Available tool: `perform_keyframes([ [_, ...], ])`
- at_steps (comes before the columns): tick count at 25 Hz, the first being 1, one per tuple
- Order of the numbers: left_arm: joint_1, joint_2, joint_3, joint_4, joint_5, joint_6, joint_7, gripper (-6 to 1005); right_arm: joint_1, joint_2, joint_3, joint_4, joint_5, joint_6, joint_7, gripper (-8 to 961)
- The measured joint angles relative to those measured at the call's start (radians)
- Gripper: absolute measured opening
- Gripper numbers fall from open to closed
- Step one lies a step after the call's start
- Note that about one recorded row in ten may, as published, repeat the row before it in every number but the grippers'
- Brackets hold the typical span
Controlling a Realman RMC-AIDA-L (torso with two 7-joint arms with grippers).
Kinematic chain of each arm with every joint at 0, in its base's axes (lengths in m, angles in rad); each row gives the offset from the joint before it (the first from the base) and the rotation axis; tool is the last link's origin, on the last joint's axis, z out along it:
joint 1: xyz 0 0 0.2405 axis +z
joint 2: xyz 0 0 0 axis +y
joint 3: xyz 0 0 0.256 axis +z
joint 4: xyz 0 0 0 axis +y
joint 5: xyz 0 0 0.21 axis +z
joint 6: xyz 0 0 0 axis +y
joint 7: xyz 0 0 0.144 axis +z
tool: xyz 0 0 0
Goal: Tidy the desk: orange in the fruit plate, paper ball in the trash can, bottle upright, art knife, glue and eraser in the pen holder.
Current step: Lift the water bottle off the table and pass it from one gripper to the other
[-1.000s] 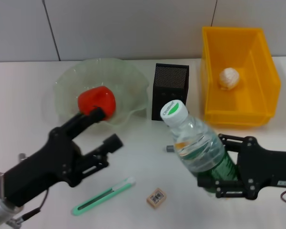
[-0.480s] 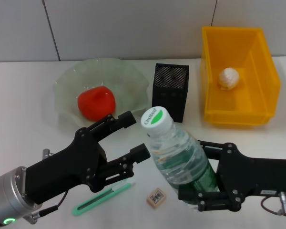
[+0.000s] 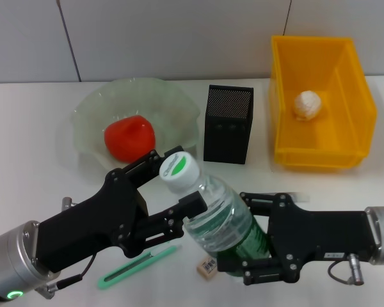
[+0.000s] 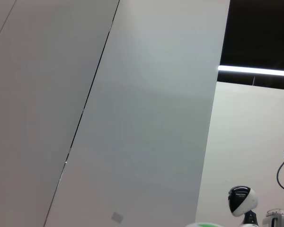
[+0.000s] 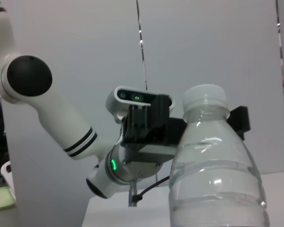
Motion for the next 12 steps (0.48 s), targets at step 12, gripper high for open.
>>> perform_keyframes([
  [12, -0.003, 0.000, -0.005, -0.011, -0.006, -0.009, -0.032, 811, 0.013, 0.002, -0.016, -0.013, 0.019, 0.002, 0.000, 757],
])
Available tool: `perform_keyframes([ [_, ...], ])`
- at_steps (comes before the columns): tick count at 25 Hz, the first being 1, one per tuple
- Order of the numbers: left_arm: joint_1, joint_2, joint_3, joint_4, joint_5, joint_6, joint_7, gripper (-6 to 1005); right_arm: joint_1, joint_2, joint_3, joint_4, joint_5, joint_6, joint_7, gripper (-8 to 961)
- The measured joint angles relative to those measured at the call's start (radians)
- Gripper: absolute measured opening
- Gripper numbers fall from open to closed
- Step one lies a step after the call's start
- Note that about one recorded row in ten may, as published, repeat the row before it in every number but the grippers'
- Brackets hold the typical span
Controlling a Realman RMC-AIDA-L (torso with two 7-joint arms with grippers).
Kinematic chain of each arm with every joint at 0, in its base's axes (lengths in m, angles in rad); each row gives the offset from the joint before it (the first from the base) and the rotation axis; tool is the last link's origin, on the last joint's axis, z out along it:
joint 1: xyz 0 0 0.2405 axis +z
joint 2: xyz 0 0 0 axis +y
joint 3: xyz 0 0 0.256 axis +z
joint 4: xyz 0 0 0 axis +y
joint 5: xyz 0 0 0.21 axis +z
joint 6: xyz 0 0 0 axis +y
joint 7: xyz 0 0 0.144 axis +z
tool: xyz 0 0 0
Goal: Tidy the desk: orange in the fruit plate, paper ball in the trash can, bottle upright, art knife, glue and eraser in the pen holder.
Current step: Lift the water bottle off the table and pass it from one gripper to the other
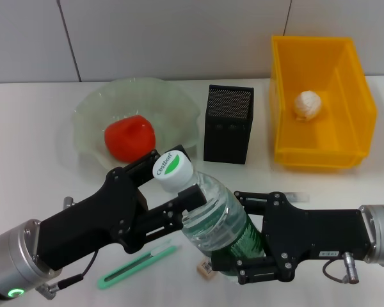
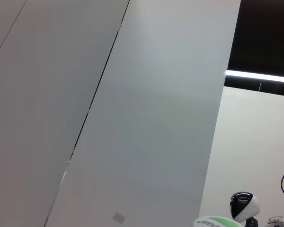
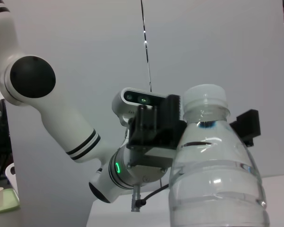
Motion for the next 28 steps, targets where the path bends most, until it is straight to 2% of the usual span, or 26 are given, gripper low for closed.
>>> perform_keyframes([
  [8, -0.006, 0.003, -0.013, 0.010, -0.005, -0.010, -0.021, 663, 0.000, 0.000, 0.000, -0.001, 0.002, -0.001, 0.000, 756],
  [14, -0.017, 0.002, -0.010, 0.010, -0.004, -0.008, -0.013, 465, 0.000, 0.000, -0.001, -0.004, 0.007, -0.001, -0.012, 756],
  [28, -0.022, 0.000, -0.009, 0.003, -0.002, 0.012, -0.011, 439, 0.003, 0.000, -0.003, -0.043, 0.024, 0.003, -0.051, 753],
])
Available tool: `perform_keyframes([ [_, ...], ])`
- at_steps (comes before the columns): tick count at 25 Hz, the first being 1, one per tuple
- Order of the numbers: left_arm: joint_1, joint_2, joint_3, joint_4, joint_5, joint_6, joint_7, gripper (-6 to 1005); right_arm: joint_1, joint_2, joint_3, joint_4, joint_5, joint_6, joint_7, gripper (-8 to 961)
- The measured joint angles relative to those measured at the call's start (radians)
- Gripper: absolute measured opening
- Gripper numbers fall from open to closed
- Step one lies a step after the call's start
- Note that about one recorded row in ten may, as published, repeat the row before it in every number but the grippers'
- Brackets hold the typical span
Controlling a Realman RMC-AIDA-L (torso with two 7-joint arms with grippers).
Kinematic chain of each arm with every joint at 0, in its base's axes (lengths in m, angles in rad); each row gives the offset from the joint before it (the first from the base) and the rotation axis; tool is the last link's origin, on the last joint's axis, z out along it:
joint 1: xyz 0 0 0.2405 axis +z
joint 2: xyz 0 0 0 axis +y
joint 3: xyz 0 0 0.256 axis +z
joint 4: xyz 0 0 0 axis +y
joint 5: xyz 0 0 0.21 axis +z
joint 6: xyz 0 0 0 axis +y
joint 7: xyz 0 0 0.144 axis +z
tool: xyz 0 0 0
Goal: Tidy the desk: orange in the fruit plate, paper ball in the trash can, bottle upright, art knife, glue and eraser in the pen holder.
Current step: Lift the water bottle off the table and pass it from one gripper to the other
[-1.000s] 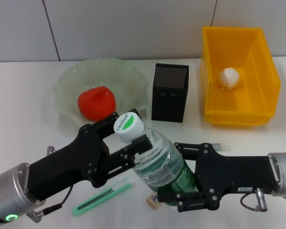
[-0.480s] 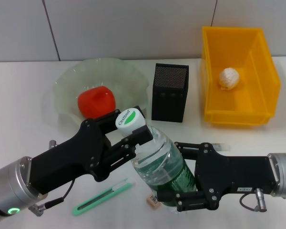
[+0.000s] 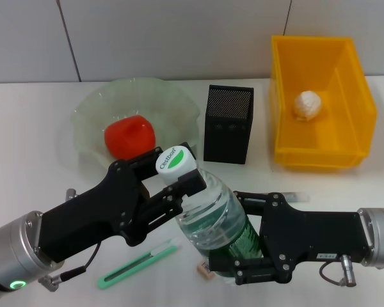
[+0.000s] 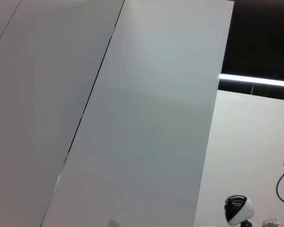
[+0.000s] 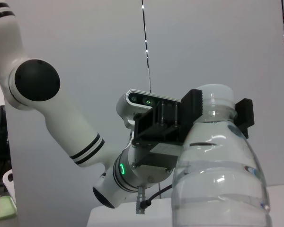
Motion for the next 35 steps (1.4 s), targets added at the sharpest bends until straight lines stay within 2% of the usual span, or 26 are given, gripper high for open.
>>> perform_keyframes([
  [19, 0.011, 0.003, -0.001, 0.002, -0.002, -0.013, 0.000, 439, 0.014, -0.002, -0.001, -0.003, -0.006, 0.021, 0.066, 766],
  [35, 0.009, 0.005, 0.002, 0.010, 0.010, -0.010, 0.000, 439, -0.002, -0.008, -0.153, 0.220, -0.032, 0.044, 0.314, 770],
])
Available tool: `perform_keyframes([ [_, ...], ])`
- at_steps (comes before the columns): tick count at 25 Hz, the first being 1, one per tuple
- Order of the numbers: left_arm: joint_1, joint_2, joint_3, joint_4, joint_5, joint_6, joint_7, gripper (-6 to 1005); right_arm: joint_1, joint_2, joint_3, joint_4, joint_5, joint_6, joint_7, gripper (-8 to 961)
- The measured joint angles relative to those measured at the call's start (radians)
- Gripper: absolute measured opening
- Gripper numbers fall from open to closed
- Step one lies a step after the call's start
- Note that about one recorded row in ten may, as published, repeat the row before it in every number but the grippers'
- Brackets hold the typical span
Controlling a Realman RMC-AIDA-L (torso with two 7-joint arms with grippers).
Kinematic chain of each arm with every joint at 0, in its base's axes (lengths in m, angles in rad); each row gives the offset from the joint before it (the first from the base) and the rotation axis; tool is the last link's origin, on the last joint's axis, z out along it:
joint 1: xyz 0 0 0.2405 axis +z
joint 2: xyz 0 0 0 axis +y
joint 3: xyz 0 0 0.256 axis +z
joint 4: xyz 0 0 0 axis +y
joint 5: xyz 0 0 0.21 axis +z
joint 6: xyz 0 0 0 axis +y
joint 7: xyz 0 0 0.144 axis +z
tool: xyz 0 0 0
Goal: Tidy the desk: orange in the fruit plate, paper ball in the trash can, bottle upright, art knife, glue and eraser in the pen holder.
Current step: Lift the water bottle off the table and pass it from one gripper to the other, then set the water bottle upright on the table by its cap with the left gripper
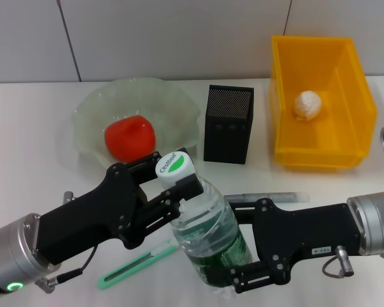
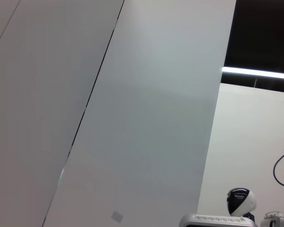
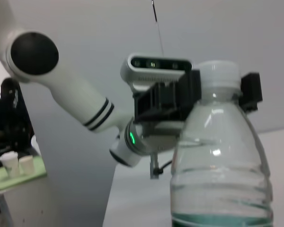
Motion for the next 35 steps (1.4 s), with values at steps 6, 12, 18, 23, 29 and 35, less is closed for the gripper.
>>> perform_keyframes([
  [6, 0.001, 0.001, 0.001, 0.011, 0.000, 0.004, 0.002, 439, -0.014, 0.000, 0.012, 0.033, -0.007, 0.002, 0.014, 770],
  [12, 0.001, 0.002, 0.001, 0.017, -0.001, 0.007, 0.002, 439, -0.032, -0.001, 0.012, 0.072, -0.004, -0.017, 0.042, 775],
  [18, 0.001, 0.002, 0.002, 0.026, 0.002, 0.007, 0.001, 439, -0.035, -0.001, 0.002, 0.128, -0.015, -0.030, 0.113, 774],
  [23, 0.001, 0.002, 0.002, 0.037, 0.009, 0.004, -0.004, 439, -0.036, -0.003, 0.001, 0.210, -0.035, -0.044, 0.196, 774],
  [29, 0.002, 0.002, 0.003, 0.037, 0.012, 0.003, -0.004, 440, -0.028, -0.002, 0.000, 0.274, -0.085, -0.064, 0.270, 775],
  [35, 0.003, 0.002, 0.002, 0.039, 0.012, 0.003, 0.000, 440, -0.035, -0.003, 0.006, 0.338, -0.130, -0.073, 0.331, 775],
])
